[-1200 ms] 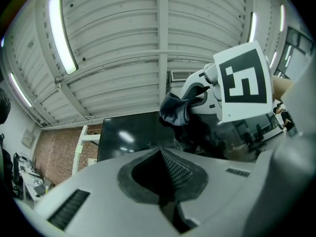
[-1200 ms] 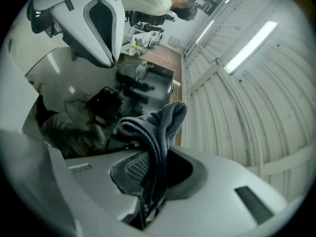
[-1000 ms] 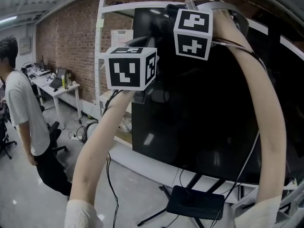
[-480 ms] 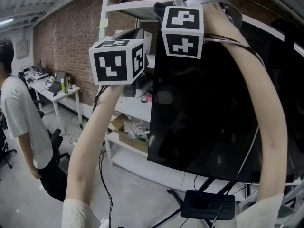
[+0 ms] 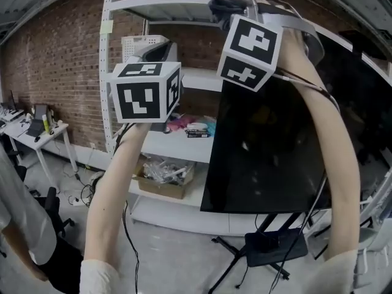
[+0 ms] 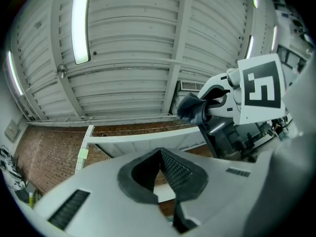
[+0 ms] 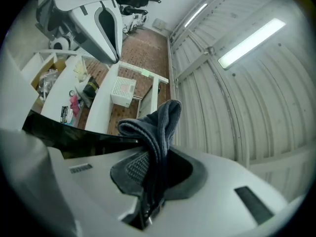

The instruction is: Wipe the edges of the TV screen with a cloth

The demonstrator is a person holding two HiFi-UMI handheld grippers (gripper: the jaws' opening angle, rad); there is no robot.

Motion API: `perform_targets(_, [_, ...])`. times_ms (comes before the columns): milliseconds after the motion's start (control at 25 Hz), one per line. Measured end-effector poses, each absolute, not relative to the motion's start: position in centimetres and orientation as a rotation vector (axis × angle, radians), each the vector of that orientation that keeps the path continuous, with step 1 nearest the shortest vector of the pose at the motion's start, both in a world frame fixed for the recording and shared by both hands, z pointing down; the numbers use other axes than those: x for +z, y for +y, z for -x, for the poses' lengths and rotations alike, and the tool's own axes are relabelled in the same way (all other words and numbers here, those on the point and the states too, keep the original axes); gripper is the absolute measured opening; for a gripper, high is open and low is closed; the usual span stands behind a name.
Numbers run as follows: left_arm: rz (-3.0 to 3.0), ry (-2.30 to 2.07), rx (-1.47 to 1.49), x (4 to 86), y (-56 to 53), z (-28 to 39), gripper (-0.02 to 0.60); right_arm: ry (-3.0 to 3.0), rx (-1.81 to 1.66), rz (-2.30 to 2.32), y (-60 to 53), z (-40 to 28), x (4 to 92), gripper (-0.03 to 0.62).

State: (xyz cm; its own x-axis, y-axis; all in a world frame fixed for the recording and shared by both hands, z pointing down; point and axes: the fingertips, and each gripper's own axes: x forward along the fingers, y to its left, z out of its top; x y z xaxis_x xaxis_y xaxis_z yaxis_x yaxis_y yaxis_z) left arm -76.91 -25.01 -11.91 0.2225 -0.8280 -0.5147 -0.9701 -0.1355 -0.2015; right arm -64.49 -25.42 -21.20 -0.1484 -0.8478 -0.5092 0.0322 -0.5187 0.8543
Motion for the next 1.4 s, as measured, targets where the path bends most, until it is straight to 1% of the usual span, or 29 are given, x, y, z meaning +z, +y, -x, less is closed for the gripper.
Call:
perform_targets(200, [2.119,1.563,0.407,-10.7,-27.1,78.9,0.015,-0.831,-1.665,-1.580,-25.8,66.1,-20.1,0.049])
perform_targets(640, [2.313,1.375,0.458,-7.0,-28.8,77.7,0.017,-0.601,-1.510,-1.486,-27.1,66.5,-13.7,0.049])
perform_targets(960, [2.336,1.346,0.421,-3.0,-29.1,77.7,0.017,-0.559,-1.420,-1.439,-27.5,66.3,-9.6,0.049])
perform_targets(1400, [2.472,1.382,0.418,4.0,-29.3,79.3,0.017,-0.560,-1.306,-1.362,-28.1,66.4,-1.4,0.049])
